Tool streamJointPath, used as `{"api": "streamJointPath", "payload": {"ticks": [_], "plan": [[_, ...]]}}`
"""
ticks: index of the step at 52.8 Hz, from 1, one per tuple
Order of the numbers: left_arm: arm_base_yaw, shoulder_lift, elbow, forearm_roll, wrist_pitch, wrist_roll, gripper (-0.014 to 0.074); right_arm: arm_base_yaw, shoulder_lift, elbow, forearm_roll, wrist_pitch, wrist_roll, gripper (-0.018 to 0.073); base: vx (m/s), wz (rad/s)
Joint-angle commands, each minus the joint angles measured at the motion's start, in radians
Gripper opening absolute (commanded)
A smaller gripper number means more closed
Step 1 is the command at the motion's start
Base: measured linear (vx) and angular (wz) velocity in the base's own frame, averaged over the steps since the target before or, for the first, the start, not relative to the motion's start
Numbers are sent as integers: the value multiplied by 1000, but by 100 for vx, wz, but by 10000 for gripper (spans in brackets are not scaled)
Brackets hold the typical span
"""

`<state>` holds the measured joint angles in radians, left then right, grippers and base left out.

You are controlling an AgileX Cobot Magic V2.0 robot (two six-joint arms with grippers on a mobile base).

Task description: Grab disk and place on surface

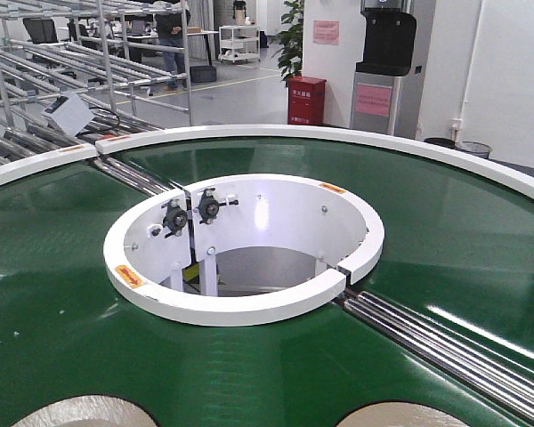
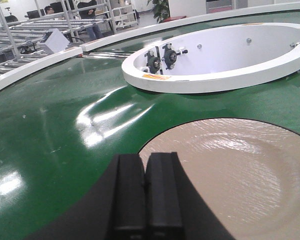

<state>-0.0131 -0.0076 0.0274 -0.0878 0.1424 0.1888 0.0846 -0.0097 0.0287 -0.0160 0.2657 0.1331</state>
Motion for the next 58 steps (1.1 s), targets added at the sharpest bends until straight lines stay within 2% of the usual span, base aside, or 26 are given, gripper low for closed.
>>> {"api": "streamJointPath", "payload": {"ticks": [1, 28, 40, 48, 53, 58], "plan": [[-7, -17, 13, 0, -84, -10, 1, -1, 7, 20, -14, -79, -1, -6, 0, 0], [-7, -17, 13, 0, -84, -10, 1, -1, 7, 20, -14, -80, -1, -6, 0, 0], [-7, -17, 13, 0, -86, -10, 1, -1, 7, 20, -14, -184, -1, -6, 0, 0], [-7, -17, 13, 0, -165, -10, 1, 0, 7, 20, -14, -303, 0, -6, 0, 0], [-7, -17, -1, 0, -271, -12, 1, 0, 7, 16, -14, -428, 0, -6, 0, 0], [-7, -17, -24, -30, -415, -107, 1, 0, 7, -12, 2, -515, 0, -6, 0, 0]]}}
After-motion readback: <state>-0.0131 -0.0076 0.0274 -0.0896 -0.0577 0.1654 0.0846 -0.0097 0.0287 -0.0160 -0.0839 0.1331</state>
